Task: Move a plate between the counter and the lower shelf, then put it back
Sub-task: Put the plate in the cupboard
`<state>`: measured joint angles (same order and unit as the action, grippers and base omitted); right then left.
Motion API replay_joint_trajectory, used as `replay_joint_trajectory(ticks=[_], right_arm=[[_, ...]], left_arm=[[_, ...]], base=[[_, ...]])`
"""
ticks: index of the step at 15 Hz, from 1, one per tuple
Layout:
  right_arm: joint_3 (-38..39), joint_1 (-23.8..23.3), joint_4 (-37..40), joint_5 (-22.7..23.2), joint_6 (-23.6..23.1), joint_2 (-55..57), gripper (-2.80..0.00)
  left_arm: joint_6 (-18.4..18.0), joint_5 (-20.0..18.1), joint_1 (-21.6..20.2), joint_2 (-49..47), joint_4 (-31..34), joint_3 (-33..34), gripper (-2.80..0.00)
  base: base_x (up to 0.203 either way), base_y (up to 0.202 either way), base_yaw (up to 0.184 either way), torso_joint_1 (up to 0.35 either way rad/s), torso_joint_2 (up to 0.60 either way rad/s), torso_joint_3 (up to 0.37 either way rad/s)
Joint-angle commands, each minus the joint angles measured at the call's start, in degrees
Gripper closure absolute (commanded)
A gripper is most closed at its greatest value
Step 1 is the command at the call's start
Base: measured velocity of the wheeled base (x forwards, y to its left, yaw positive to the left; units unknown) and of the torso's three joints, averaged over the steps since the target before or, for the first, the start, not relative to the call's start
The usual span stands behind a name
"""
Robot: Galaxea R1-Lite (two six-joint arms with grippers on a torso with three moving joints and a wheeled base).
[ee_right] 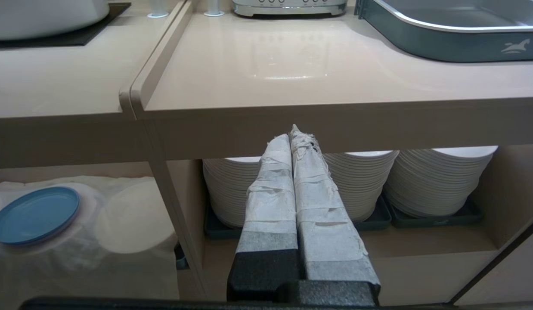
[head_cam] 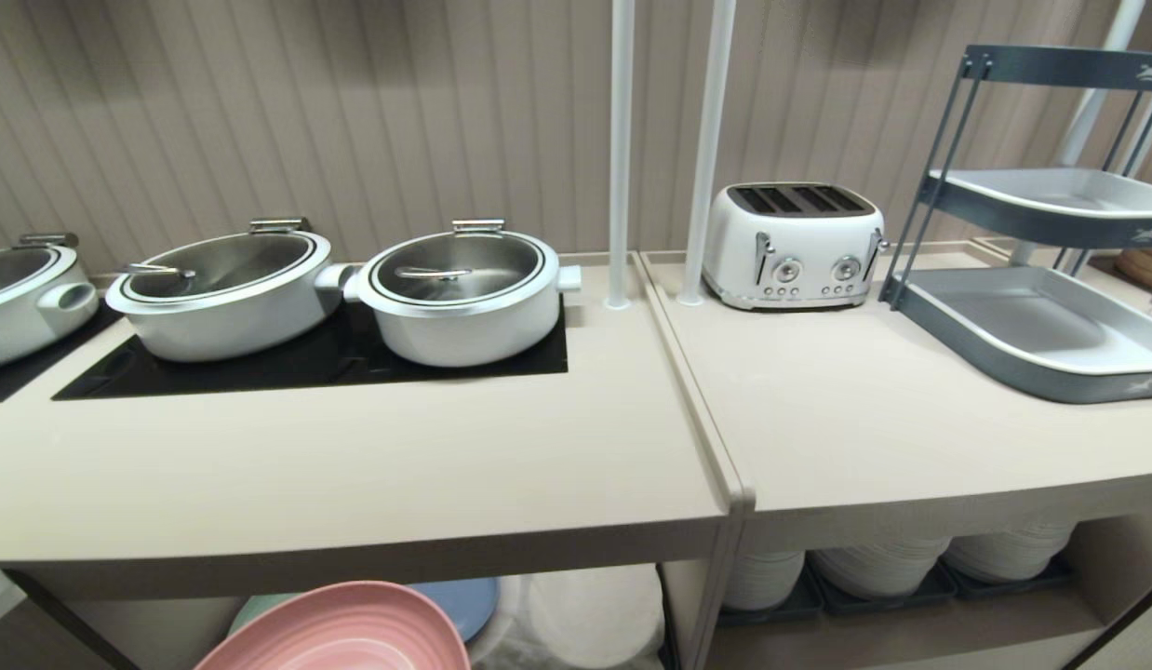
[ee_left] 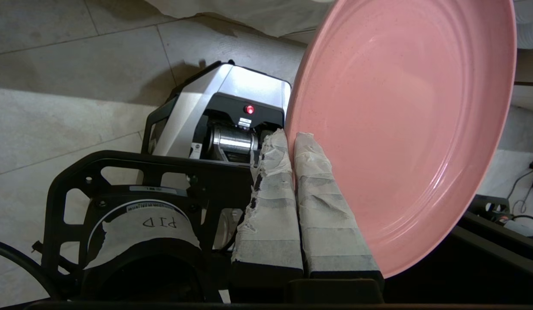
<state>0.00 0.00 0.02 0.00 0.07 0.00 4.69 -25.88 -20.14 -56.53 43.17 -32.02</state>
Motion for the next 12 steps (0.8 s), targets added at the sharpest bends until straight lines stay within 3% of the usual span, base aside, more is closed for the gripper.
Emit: replay_joint_trajectory(ticks=[1,12], right_arm=[[0.00,0.00,-0.02,0.00,0.01,0.00,0.00],[0.00,0.00,0.07,0.00,0.10,0.09,0.00]], left_arm=[[0.06,-0.13,0.01,-0.07,0.25,-0.06,0.00],[0.06,-0.13,0.01,-0.07,0.25,-0.06,0.00]], base=[[0.000,0.000,0.000,-0.134,0.29,0.154],[0.000,0.000,0.000,-0.150,0.33,0.175]])
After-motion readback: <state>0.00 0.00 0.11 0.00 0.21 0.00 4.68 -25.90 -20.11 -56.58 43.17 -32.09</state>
